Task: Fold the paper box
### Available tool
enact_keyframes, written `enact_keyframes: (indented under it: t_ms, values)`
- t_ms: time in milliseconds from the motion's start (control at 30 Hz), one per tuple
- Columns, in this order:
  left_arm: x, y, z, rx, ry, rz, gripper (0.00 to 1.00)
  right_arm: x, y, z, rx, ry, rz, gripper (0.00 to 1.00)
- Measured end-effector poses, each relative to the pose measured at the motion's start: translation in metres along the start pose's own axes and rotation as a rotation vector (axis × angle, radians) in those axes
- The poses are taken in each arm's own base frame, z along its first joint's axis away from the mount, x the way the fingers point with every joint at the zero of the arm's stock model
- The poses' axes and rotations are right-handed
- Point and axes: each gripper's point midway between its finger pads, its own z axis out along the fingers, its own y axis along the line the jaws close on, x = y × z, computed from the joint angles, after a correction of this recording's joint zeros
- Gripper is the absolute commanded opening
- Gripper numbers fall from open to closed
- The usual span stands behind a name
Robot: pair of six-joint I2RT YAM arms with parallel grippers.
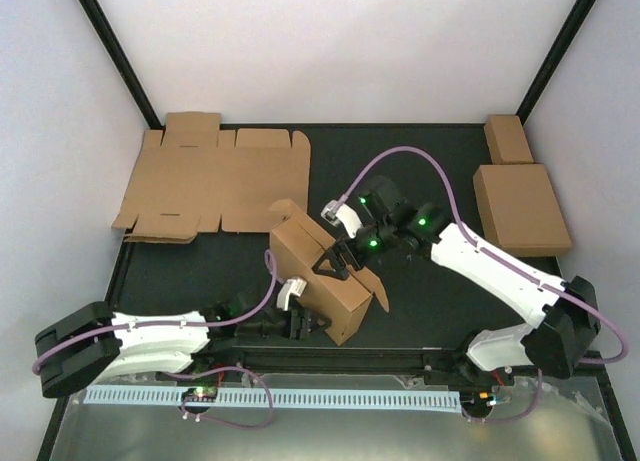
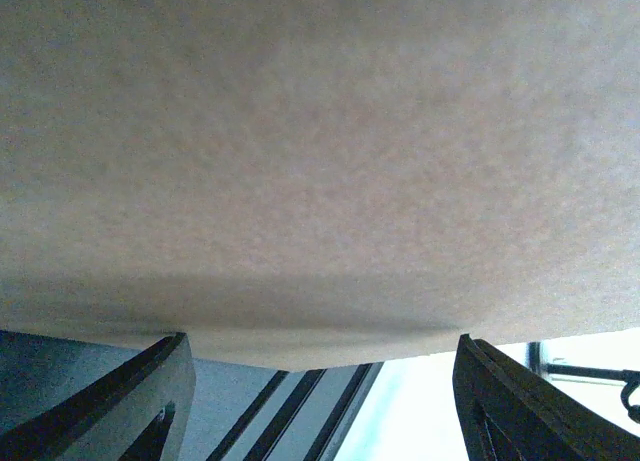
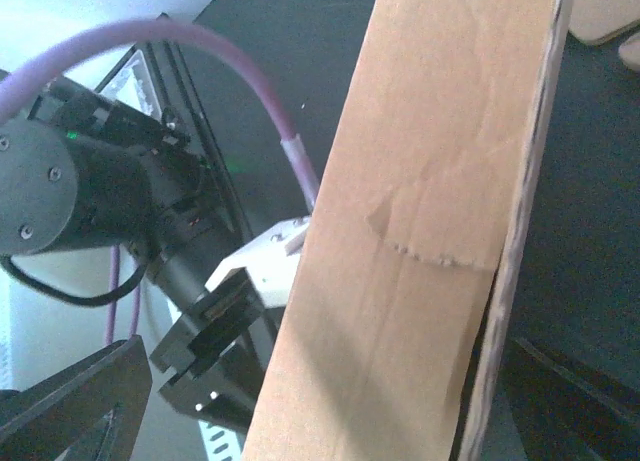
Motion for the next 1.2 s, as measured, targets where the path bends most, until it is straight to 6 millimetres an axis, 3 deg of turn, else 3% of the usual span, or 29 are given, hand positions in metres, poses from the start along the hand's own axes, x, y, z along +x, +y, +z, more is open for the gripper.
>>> enact_keyframes:
  t_ms: [167,567,867,1200]
  values:
    - [0.004,-0.003,0.004,0.003,0.002,0.005,0.74,-0.017,-0.003,0.004,0.016,0.003,-0.030,1.00]
    - [0.003,-0.006,0.012,-0.003,-0.011,0.006,0.74,-0.025,-0.006,0.017,-0.014,0.046,-0.046,1.00]
    - [0.002,-0.024,0.021,0.034,-0.002,0.022,0.74,-0.038,-0.003,0.023,-0.045,0.046,-0.068,1.00]
    - [-0.006,-0.039,0.048,0.042,0.012,0.032,0.74,-0.053,-0.013,0.039,-0.039,0.069,-0.091,1.00]
